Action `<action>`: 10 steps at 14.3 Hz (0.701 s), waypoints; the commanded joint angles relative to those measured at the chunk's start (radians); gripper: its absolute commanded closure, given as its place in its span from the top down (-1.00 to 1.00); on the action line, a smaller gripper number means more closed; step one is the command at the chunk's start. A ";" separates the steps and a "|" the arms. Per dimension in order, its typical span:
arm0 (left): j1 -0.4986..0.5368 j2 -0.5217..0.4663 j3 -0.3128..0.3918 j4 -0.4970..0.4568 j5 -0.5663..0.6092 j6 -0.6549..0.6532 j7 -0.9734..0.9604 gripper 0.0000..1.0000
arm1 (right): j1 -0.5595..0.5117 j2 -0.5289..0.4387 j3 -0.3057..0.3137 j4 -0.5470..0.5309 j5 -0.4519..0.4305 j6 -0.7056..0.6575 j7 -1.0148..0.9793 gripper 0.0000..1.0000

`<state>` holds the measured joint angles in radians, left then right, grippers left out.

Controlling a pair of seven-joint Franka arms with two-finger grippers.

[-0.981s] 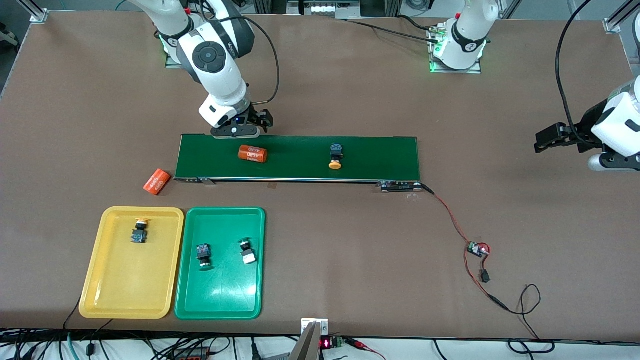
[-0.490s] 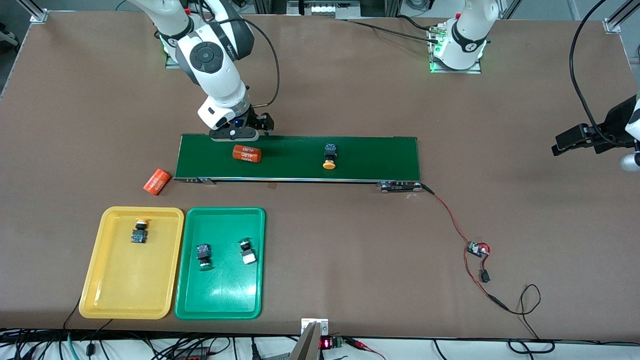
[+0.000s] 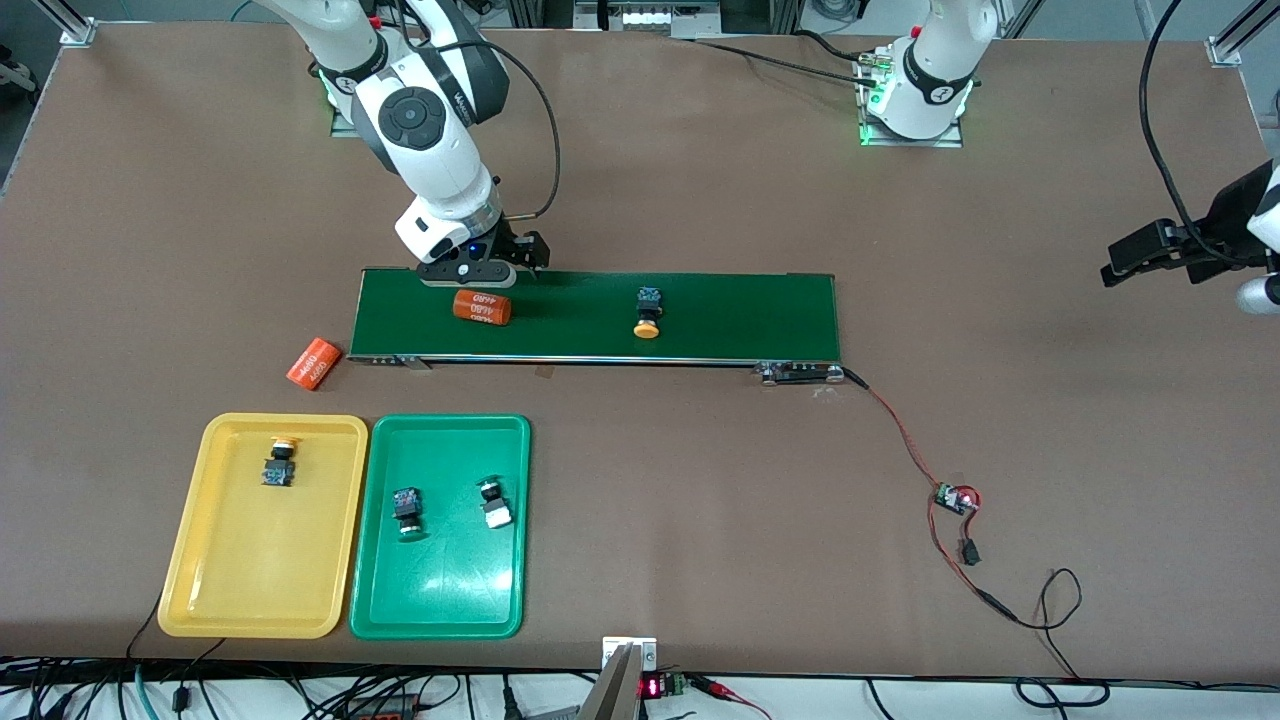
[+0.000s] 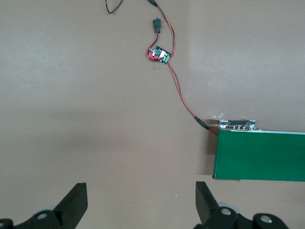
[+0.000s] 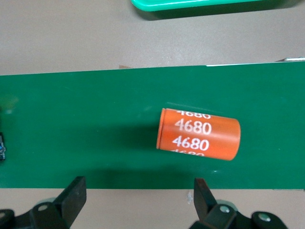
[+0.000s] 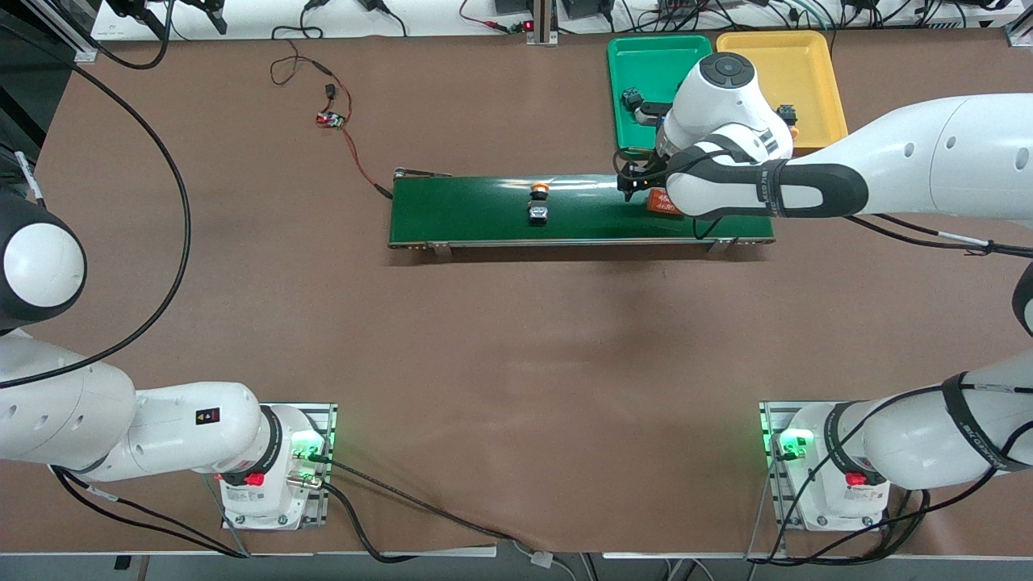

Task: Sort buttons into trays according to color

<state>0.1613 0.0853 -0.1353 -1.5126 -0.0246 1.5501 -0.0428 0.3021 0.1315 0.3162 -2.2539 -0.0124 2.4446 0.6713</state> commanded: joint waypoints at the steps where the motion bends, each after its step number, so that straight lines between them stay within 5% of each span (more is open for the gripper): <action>1: 0.012 -0.024 -0.009 -0.021 -0.001 -0.001 0.024 1.00 | -0.006 0.019 0.003 0.027 -0.020 -0.004 0.022 1.00; 10: 0.034 -0.022 -0.007 -0.023 0.000 0.015 0.024 1.00 | -0.008 0.043 0.001 0.030 -0.020 -0.003 0.027 1.00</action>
<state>0.1874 0.0853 -0.1312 -1.5146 -0.0245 1.5530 -0.0404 0.3015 0.1526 0.3139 -2.2440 -0.0124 2.4446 0.6716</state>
